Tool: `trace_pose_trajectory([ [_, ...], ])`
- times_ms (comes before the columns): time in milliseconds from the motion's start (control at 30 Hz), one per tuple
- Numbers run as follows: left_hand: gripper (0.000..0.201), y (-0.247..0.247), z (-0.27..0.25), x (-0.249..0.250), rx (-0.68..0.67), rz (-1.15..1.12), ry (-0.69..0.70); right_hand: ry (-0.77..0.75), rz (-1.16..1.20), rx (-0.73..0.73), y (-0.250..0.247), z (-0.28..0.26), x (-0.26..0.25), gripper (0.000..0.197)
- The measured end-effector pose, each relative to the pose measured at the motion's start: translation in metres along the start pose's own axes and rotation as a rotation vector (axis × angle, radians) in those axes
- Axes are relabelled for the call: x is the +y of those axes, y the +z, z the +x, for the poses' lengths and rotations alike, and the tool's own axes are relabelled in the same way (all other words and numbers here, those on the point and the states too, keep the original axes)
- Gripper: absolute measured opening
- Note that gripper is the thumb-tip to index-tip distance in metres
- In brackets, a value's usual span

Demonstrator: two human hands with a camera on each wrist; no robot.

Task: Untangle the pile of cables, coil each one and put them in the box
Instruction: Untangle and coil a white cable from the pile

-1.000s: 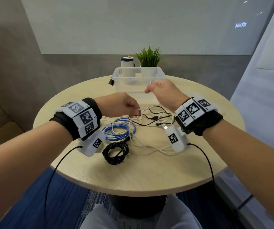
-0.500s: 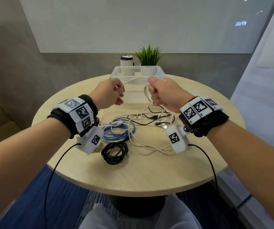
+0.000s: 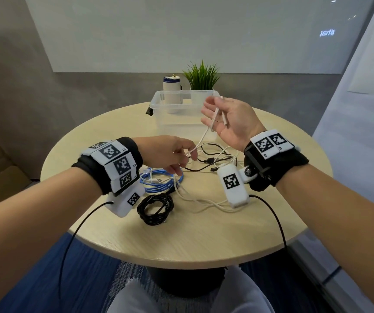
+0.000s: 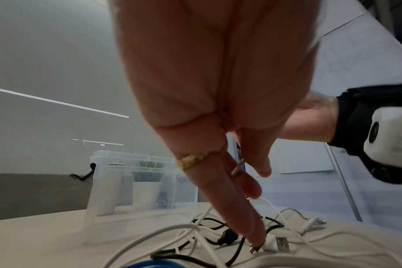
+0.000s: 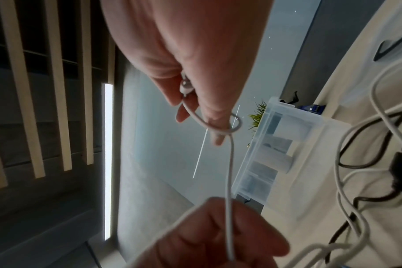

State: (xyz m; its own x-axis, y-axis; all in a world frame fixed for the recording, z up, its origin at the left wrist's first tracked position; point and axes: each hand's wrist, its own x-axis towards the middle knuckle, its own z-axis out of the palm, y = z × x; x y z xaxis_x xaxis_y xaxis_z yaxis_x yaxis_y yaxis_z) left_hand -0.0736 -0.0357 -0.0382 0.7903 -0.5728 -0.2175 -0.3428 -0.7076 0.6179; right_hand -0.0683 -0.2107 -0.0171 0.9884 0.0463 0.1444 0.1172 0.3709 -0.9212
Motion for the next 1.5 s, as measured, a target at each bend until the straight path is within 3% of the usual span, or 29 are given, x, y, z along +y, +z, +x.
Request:
trace_pose_trajectory([
  [133,0.018,-0.001,-0.003,0.003,-0.024,-0.095,0.005,-0.15,-0.626,-0.008,0.001,0.0,0.012,0.019],
  [267,0.016,-0.012,-0.003,0.006,0.275,0.087,0.087,-0.129,-1.114,-0.139,-0.003,-0.003,0.016,0.021],
  [400,0.009,-0.024,0.0,0.004,0.529,0.134,0.123,-0.001,-0.973,-0.186,-0.002,-0.006,0.019,0.036],
  [500,0.008,-0.03,0.002,0.0,0.616,0.087,0.104,-0.016,-0.966,-0.238,-0.003,-0.008,0.017,0.046],
  [567,0.01,-0.032,0.002,-0.004,0.637,0.063,0.072,-0.002,-0.796,-0.265,-0.004,-0.009,0.012,0.046],
  [700,0.014,-0.024,0.001,-0.011,0.529,-0.014,0.024,0.02,-0.339,-0.201,0.001,-0.008,-0.002,0.044],
  [967,0.015,0.002,-0.005,-0.004,0.142,-0.094,-0.091,0.008,0.178,-0.094,0.008,-0.004,-0.008,0.035],
  [1067,0.012,0.002,-0.011,-0.004,0.023,-0.038,-0.142,-0.057,0.078,0.003,0.005,0.0,-0.006,0.027],
  [1167,0.012,-0.003,-0.017,-0.004,0.008,0.012,-0.162,-0.158,-0.253,0.022,0.004,0.002,0.001,0.021],
  [1267,0.017,-0.013,-0.021,0.003,0.085,0.047,-0.124,-0.234,-0.686,0.023,0.003,0.001,0.013,0.02],
  [1367,0.016,-0.022,-0.023,0.009,0.18,0.113,-0.101,-0.207,-1.028,-0.091,0.004,-0.004,0.018,0.025],
  [1500,0.015,-0.034,-0.02,0.01,0.416,0.198,-0.052,-0.083,-1.021,-0.206,0.008,-0.005,0.025,0.029],
])
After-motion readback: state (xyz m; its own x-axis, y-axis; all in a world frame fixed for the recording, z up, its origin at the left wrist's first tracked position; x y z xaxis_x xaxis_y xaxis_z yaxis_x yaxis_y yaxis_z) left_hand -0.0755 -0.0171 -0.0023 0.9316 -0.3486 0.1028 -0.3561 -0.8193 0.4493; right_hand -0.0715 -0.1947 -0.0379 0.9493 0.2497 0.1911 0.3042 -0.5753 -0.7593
